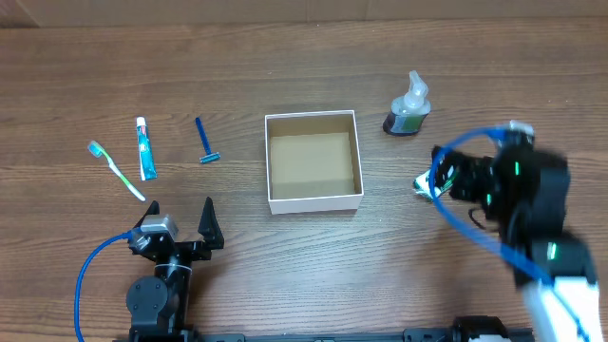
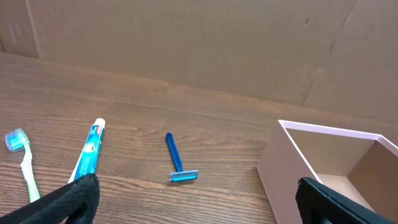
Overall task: Pack container
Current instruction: 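Reach the right gripper to the soap pump bottle and grasp it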
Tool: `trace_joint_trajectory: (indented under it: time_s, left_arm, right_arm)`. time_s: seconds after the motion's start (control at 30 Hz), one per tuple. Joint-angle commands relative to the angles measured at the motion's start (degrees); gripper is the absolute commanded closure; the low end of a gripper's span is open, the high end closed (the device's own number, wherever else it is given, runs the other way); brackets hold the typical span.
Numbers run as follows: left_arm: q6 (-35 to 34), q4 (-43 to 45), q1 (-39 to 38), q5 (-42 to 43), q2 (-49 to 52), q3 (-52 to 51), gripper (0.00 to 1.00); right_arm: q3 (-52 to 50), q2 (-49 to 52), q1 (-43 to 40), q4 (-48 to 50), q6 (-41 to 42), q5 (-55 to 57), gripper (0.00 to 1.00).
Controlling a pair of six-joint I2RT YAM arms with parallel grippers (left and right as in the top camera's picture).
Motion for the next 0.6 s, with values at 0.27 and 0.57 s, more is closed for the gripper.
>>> trace_joint_trajectory:
  time_s: [0.27, 0.57]
  left_arm:
    - [0.0, -0.1, 0.3, -0.3, -0.5, -0.3, 0.00]
    - [0.0, -0.1, 0.3, -0.3, -0.5, -0.3, 0.00]
  right_arm:
    - [17.8, 29.9, -0.2, 2.9, -11.3, -5.0, 0.00]
    - [17.8, 38.0, 1.1, 17.2, -18.4, -8.9, 0.00]
